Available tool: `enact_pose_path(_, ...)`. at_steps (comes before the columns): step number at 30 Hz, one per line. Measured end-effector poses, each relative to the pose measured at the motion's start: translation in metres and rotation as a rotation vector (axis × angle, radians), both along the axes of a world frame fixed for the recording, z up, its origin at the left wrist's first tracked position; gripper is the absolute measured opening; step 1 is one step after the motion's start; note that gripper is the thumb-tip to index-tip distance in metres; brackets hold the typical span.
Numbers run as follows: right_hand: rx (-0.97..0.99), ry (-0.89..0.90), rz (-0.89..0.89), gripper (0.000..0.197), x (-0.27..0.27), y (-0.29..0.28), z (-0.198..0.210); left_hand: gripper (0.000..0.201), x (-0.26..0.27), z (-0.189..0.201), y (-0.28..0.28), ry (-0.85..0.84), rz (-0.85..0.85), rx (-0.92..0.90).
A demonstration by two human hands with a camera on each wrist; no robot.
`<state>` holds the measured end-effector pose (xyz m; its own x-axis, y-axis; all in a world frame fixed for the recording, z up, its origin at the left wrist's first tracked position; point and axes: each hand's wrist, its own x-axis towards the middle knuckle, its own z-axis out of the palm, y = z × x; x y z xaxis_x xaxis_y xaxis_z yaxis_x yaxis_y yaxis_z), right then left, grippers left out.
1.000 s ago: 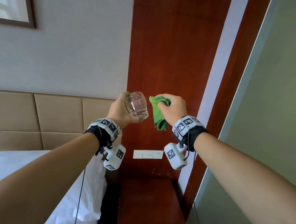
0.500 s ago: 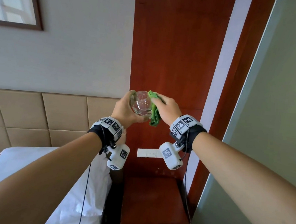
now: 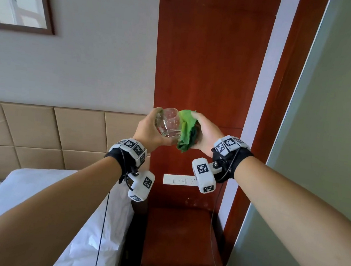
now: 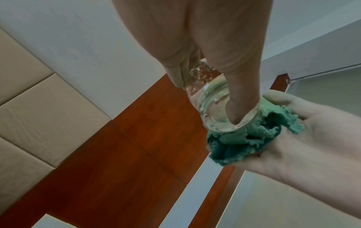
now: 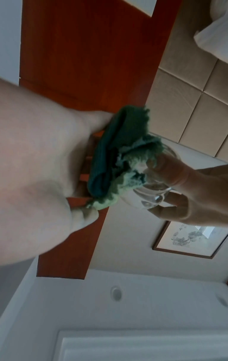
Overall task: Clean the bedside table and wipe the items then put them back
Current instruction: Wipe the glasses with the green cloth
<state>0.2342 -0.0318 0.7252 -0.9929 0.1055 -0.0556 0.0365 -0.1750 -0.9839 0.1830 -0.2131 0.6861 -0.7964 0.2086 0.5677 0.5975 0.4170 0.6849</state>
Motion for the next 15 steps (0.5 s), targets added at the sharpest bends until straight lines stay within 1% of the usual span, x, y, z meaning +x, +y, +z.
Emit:
enact_pose_path(2,-0.021,0.017,0.036,0.043,-0.001,0.006,-0.002,0.112,0.001,0.0,0.003,-0.011,-0.001,0.008)
enact_pose_path(3,0.011,0.043,0.025,0.04,-0.001,0.007,-0.003,0.112,0.001,0.0,0.004,-0.017,-0.006,0.006)
enact_pose_path(4,0.103,0.1,-0.016,0.04,-0.002,0.008,-0.005,0.113,0.002,0.0,0.006,-0.019,-0.01,0.001)
enact_pose_path(6,0.427,0.257,-0.145,0.043,-0.005,0.011,-0.006,0.115,0.003,0.0,0.008,-0.018,-0.011,-0.012)
enact_pose_path(7,0.579,0.337,-0.216,0.038,-0.005,0.013,-0.005,0.116,0.004,-0.001,0.01,-0.013,-0.003,-0.027)
enact_pose_path(8,0.685,0.408,-0.27,0.032,-0.005,0.014,-0.004,0.116,0.006,0.0,0.011,-0.004,0.009,-0.044)
enact_pose_path(10,0.798,0.544,-0.326,0.028,-0.006,0.016,-0.003,0.114,0.008,-0.001,0.016,0.019,0.027,-0.067)
enact_pose_path(12,0.877,0.601,-0.3,0.029,-0.005,0.011,-0.004,0.111,0.011,0.0,0.021,0.04,0.045,-0.074)
enact_pose_path(15,0.992,0.626,-0.224,0.037,-0.008,0.006,-0.013,0.101,0.014,0.004,0.024,0.055,0.073,-0.051)
